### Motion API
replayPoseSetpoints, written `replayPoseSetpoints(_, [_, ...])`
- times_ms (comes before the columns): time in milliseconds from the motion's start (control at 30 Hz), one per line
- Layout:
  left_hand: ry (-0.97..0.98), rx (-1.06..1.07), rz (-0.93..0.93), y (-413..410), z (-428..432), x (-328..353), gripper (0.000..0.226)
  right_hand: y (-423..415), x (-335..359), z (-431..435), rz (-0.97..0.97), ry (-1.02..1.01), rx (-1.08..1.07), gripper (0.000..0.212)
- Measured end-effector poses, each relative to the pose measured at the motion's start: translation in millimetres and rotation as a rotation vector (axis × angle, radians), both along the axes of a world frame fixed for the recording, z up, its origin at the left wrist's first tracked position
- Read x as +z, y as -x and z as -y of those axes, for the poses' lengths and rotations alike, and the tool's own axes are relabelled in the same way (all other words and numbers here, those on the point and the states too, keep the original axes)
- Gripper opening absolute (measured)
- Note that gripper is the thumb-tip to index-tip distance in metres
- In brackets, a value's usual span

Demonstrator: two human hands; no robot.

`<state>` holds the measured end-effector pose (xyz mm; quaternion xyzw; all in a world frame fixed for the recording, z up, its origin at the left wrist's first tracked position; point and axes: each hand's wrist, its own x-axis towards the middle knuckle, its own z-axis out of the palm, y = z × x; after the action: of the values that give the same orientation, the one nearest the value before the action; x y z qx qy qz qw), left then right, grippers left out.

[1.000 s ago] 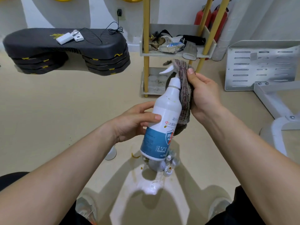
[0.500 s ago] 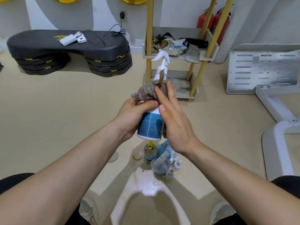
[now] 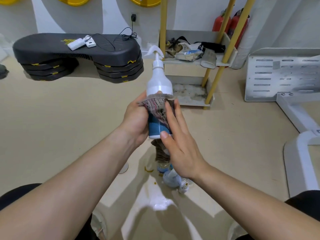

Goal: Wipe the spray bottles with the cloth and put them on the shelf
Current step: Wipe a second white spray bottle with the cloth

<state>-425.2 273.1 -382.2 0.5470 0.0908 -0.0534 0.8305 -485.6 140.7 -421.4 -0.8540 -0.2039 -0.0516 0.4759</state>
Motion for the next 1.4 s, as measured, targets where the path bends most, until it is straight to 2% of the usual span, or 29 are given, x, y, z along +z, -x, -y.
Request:
replayPoseSetpoints(167, [-0.041, -0.072, 0.051, 3, 2, -2, 0.033, -11, 12, 1, -0.011, -0.033, -0.052, 0.07])
replayPoseSetpoints(333, [-0.018, -0.22, 0.045, 20, 17, 3, 0.035, -54, 28, 12, -0.205, -0.437, -0.179, 0.074])
replayPoseSetpoints(433, [0.052, -0.185, 0.048, 16, 16, 9, 0.036, -47, 27, 7, -0.341, -0.615, -0.237, 0.055])
replayPoseSetpoints(533, [0.113, -0.103, -0.024, 5, 3, 16, 0.045, -17, 19, -7, -0.315, -0.561, -0.092, 0.052])
replayPoseSetpoints(667, [0.159, -0.062, -0.1, -4, -13, 17, 0.051, 0, 7, -9, -0.122, -0.273, 0.008, 0.056])
replayPoseSetpoints(733, [0.144, -0.072, -0.074, -5, -12, 14, 0.053, 0, 11, -7, -0.122, -0.201, 0.001, 0.054])
replayPoseSetpoints(833, [0.114, -0.109, 0.014, 0, -3, 11, 0.047, -12, 20, -6, -0.099, -0.236, -0.064, 0.052])
replayPoseSetpoints(900, [0.085, -0.17, 0.037, 5, 3, 7, 0.05, -24, 28, -3, -0.103, -0.354, -0.101, 0.054])
replayPoseSetpoints(1000, [0.09, -0.214, -0.012, 9, 7, 10, 0.051, -32, 39, 4, -0.298, -0.572, -0.164, 0.05])
replayPoseSetpoints(1067, [0.146, -0.227, -0.041, 9, 4, 15, 0.044, -27, 37, 4, -0.391, -0.634, -0.151, 0.042])
replayPoseSetpoints(1167, [0.21, -0.174, -0.059, 8, 5, 14, 0.044, -14, 29, -6, -0.35, -0.627, -0.094, 0.038])
replayPoseSetpoints(1233, [0.177, -0.083, -0.018, 8, 8, 4, 0.058, -12, 25, -10, -0.295, -0.594, -0.08, 0.044])
replayPoseSetpoints(1333, [0.005, 0.067, -0.003, 7, 13, -2, 0.09, -8, 21, -9, -0.215, -0.485, -0.096, 0.057])
replayPoseSetpoints(1400, [-0.136, 0.174, 0.008, 3, 11, -5, 0.09, -4, 20, -8, -0.147, -0.384, -0.139, 0.054])
